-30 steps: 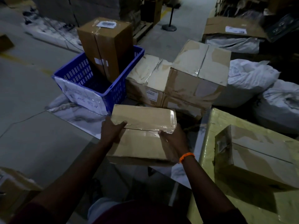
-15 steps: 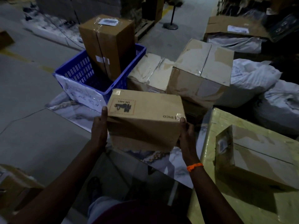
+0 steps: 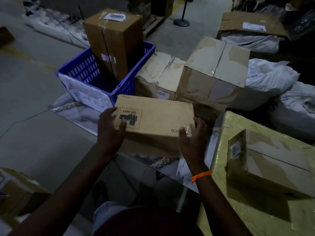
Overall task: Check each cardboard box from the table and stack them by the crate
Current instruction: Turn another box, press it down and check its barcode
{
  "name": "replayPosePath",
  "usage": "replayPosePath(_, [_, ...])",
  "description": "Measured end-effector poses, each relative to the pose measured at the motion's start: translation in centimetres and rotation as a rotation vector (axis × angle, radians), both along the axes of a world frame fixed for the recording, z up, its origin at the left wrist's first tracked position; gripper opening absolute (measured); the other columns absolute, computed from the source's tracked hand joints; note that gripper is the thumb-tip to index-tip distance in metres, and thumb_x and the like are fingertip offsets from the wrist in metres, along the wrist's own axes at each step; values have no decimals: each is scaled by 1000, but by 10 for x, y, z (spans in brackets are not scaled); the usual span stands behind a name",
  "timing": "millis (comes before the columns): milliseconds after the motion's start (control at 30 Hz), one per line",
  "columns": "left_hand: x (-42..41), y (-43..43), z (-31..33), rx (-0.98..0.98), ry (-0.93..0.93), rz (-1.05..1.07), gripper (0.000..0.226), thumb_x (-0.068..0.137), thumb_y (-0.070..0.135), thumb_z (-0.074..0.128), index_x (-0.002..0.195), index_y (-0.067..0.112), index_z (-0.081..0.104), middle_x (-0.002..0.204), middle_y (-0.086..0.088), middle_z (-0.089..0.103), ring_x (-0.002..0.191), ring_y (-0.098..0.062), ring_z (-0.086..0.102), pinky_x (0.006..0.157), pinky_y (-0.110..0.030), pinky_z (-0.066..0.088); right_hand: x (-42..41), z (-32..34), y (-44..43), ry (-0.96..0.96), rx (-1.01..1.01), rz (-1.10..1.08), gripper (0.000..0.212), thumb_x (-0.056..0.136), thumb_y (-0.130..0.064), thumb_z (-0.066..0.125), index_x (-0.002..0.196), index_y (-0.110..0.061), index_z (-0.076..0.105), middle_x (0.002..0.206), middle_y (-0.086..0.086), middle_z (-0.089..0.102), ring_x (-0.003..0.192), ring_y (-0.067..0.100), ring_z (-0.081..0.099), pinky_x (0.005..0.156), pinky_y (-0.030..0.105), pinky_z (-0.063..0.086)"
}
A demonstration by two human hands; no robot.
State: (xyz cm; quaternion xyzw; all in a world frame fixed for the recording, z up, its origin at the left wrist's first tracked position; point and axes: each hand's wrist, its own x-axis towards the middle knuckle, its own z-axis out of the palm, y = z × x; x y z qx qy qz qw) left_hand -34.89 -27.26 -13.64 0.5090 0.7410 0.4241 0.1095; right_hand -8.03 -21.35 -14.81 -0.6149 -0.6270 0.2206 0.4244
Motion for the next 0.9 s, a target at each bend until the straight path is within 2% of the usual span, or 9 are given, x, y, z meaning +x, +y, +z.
replayPosePath(67, [3, 10, 0, -42, 272, -168, 46, 96, 36, 58, 138, 18, 52, 147, -10, 50, 140, -29, 42, 113, -60, 33, -11, 6, 7, -217, 118, 68, 43, 94, -37, 56, 131, -16, 61, 146, 9, 50, 142, 26, 42, 117, 56, 33])
replayPosePath(100, [9, 16, 2, -81, 330, -245, 44, 97, 37, 54, 137, 19, 55, 149, -7, 50, 144, -28, 38, 115, -64, 28, -19, 10, 11, -295, 149, 114, 42, 94, -39, 52, 127, -16, 65, 143, 10, 55, 143, 29, 42, 119, 61, 27])
replayPosePath(133, [15, 21, 5, -117, 353, -317, 44, 97, 40, 50, 137, 21, 56, 151, -6, 49, 147, -27, 34, 117, -65, 25, -27, 13, 15, -346, 159, 174, 43, 94, -40, 51, 124, -14, 67, 140, 11, 58, 140, 31, 46, 117, 62, 29])
replayPosePath(233, [33, 35, 7, -215, 422, -450, 57, 97, 48, 35, 143, 20, 53, 156, -5, 45, 149, -26, 31, 119, -62, 24, -53, 15, 20, -518, 122, 351, 53, 97, -43, 48, 135, -11, 62, 145, 16, 56, 138, 36, 49, 113, 60, 36])
replayPosePath(333, [36, 44, 9, -296, 490, -465, 68, 97, 51, 18, 151, 20, 45, 161, -4, 38, 152, -25, 28, 121, -56, 17, -65, 15, 23, -663, 21, 419, 65, 99, -46, 23, 148, -14, 52, 157, 13, 46, 147, 34, 39, 118, 60, 24])
replayPosePath(567, [28, 44, 9, -365, 561, -548, 69, 98, 54, 16, 155, 23, 38, 165, -2, 32, 153, -26, 26, 121, -55, 19, -62, 12, 23, -688, -23, 456, 66, 99, -46, 20, 148, -15, 52, 158, 12, 45, 148, 33, 37, 118, 59, 23])
replayPosePath(667, [24, 38, 4, -375, 593, -539, 73, 97, 60, 10, 159, 28, 30, 168, -1, 22, 155, -26, 18, 122, -56, 13, -50, 10, 21, -724, -14, 513, 69, 101, -53, 17, 156, -20, 42, 164, 9, 35, 153, 31, 29, 121, 59, 22])
replayPosePath(800, [15, 27, -5, -376, 667, -445, 84, 95, 73, -4, 162, 26, 14, 170, -3, 4, 157, -27, 2, 122, -58, 0, -28, 7, 17, -813, -33, 462, 83, 96, -73, 0, 163, -30, 21, 171, 3, 15, 158, 27, 11, 122, 60, 4])
replayPosePath(900, [11, 27, -8, -390, 662, -481, 88, 90, 78, -13, 162, 30, 2, 169, -2, -8, 156, -25, -7, 122, -59, -2, -17, 6, 15, -866, -40, 431, 83, 95, -75, -2, 165, -32, 11, 173, 2, 6, 159, 27, 4, 121, 62, -1])
